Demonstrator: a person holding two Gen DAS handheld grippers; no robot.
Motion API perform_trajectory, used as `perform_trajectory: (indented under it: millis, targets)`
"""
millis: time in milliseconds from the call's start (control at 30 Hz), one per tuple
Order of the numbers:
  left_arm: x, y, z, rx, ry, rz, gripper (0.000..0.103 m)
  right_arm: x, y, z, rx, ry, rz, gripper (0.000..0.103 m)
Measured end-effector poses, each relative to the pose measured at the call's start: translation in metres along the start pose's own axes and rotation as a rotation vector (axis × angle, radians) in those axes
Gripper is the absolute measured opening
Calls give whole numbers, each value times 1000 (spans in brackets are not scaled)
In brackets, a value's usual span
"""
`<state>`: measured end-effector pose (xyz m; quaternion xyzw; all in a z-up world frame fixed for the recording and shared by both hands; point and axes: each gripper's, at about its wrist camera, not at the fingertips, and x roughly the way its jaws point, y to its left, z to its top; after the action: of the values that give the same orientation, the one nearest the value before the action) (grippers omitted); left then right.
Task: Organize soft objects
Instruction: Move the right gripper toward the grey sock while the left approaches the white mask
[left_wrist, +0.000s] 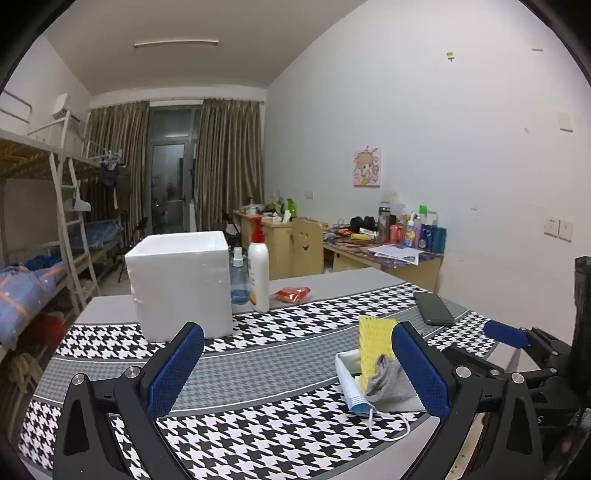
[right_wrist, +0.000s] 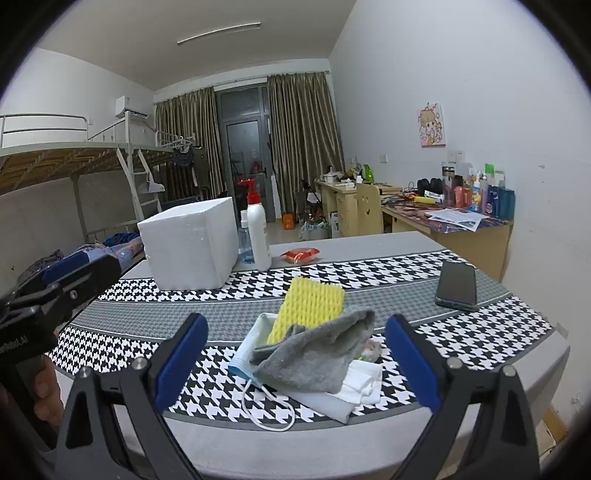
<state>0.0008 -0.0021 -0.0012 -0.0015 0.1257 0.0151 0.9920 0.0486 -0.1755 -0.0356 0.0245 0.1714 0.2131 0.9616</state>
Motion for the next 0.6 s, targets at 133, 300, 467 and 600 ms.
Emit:
perform_trajectory:
  millis: [133, 300, 467, 600]
  targets:
    - [6, -10, -2, 25, 24, 16, 102, -2, 0, 1, 3, -4, -3, 99]
    - [1, 2, -1, -27, 15, -23, 102, -4, -1, 4, 8, -10, -7, 99]
    - [3, 2, -3, -24, 38, -28, 102, -13, -1, 9, 2, -43, -18, 99]
    - [3, 2, -4, -26, 38, -24, 102, -19, 5, 7, -21, -88, -34, 99]
